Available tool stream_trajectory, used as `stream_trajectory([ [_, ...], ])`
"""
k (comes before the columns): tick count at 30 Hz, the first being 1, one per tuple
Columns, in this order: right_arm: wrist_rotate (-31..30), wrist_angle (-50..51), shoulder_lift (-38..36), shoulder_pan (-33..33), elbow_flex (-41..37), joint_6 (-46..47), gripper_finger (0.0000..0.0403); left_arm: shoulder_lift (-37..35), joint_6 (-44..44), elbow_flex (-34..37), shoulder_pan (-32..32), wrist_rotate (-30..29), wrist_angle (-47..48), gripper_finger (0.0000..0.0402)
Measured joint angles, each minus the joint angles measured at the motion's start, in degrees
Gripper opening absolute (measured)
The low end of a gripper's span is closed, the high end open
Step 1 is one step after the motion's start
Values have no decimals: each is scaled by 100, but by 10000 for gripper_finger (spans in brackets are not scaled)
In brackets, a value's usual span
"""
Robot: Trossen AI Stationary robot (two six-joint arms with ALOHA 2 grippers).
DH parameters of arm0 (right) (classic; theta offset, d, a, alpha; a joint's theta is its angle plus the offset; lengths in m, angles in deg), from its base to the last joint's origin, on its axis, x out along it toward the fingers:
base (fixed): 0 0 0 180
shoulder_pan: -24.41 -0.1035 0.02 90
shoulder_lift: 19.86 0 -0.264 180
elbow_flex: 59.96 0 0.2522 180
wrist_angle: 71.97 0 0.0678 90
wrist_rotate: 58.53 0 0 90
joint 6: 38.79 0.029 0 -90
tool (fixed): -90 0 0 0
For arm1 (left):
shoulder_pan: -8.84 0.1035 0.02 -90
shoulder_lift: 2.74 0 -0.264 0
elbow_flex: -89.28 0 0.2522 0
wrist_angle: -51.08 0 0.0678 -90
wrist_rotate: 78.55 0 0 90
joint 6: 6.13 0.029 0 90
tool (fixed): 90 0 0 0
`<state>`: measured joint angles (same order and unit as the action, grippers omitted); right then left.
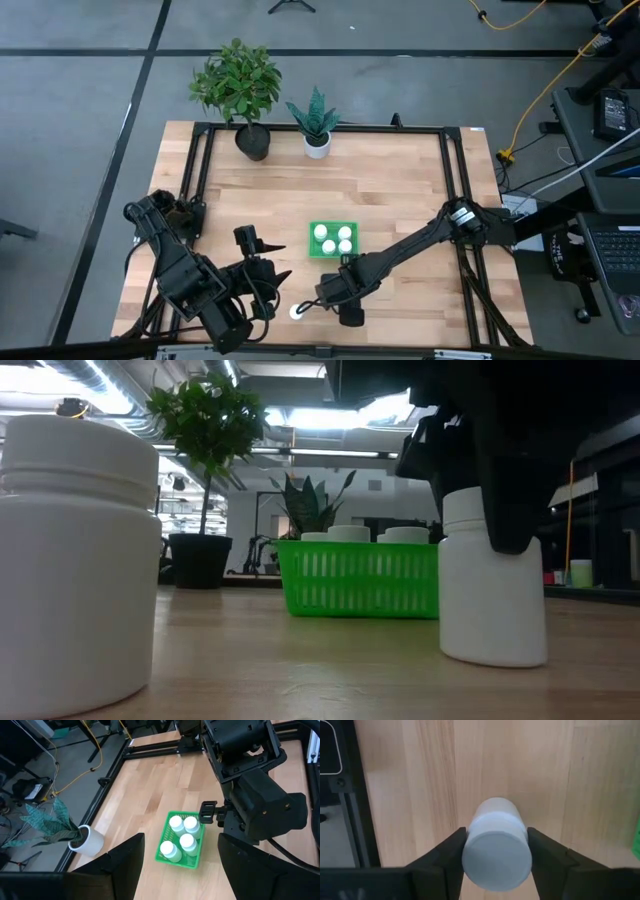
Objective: Pick and place pill bottles into a basket
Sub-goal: Put the white pill bottle into the green basket
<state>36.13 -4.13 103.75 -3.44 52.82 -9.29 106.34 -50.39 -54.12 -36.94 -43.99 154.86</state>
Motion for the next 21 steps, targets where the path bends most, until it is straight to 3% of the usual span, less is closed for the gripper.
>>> stream_trajectory([
  [13,-28,264,-313,24,-9,-1,170,-39,64,4,-46,-370,-2,245],
  [21,-803,879,-1255,130,-9,24,170,-59,82,5,-134,-357,-2,245],
])
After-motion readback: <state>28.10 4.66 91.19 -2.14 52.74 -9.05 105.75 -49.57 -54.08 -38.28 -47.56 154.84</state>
